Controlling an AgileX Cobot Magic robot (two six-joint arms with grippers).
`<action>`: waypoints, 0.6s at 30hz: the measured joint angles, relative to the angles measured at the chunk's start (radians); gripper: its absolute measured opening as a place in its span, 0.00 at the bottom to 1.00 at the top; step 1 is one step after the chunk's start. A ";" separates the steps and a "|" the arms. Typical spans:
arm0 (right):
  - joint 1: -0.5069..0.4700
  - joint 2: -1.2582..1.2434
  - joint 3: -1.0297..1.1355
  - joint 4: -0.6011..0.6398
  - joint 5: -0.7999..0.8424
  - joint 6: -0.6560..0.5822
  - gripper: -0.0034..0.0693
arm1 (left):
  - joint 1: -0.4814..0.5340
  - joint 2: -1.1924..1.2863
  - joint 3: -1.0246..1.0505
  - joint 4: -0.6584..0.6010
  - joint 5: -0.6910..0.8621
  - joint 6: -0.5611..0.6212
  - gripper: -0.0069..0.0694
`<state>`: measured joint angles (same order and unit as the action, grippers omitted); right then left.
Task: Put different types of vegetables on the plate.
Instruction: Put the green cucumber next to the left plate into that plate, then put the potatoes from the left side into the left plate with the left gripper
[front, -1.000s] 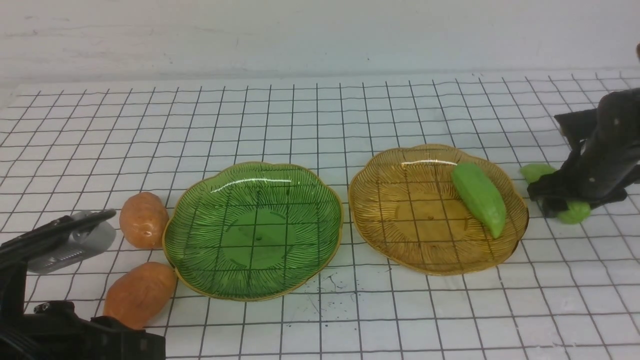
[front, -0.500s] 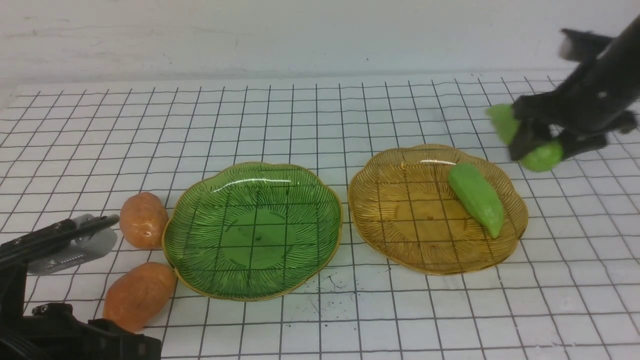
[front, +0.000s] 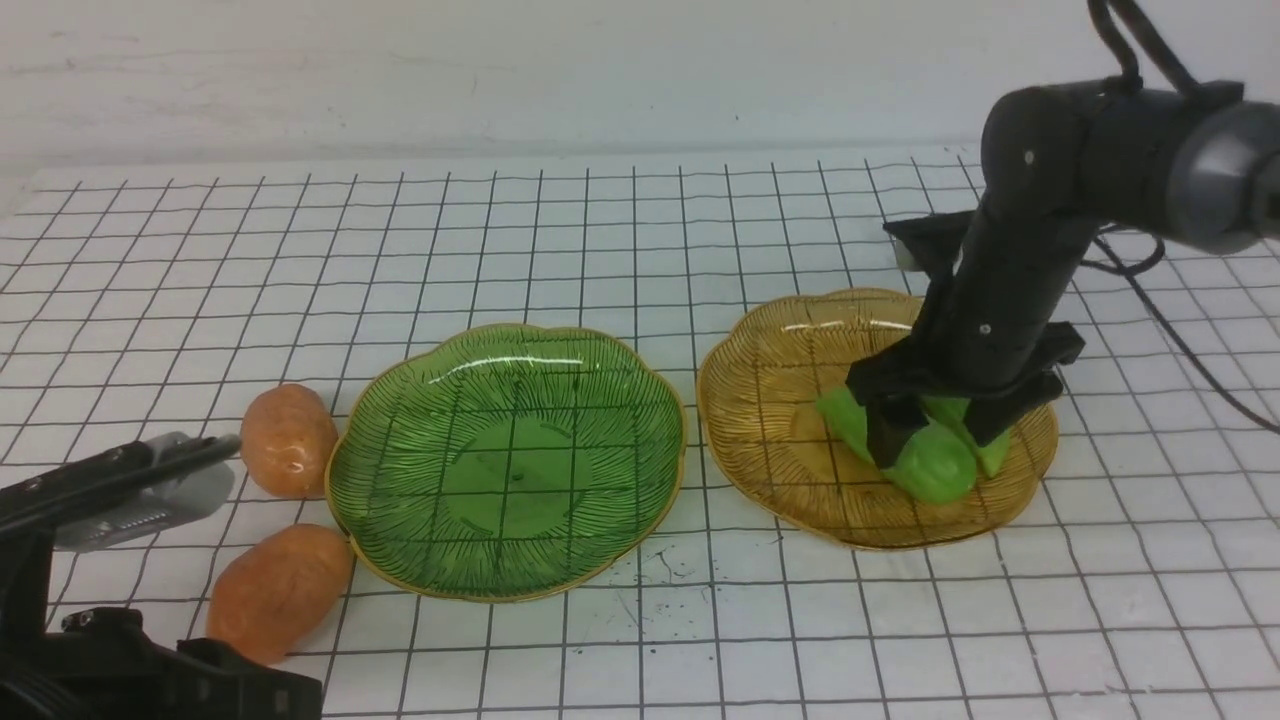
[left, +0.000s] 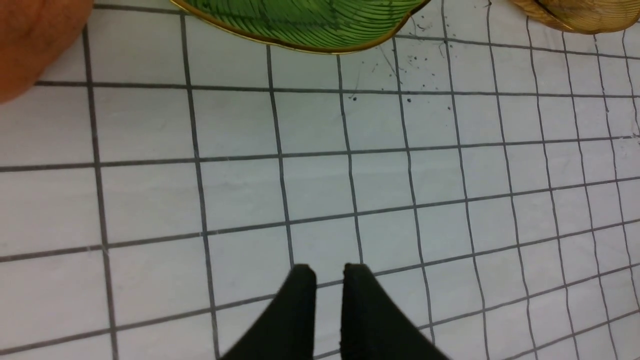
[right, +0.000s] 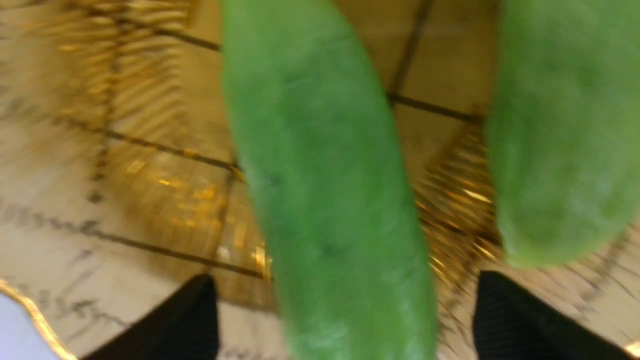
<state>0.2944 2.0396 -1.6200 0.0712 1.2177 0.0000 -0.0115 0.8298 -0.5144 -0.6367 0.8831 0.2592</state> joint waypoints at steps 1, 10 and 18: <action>0.000 0.000 -0.002 -0.013 0.000 0.005 0.97 | 0.000 0.000 0.000 0.000 0.000 0.000 0.19; 0.000 -0.121 0.000 0.014 0.004 0.010 0.90 | 0.000 0.001 0.000 0.144 -0.146 -0.001 0.41; 0.000 -0.381 0.089 0.165 0.016 -0.092 0.51 | 0.000 0.102 -0.089 0.166 -0.204 -0.044 0.68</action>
<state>0.2944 1.6584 -1.5309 0.2365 1.2342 -0.0920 -0.0115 0.9313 -0.6030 -0.4708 0.6794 0.2149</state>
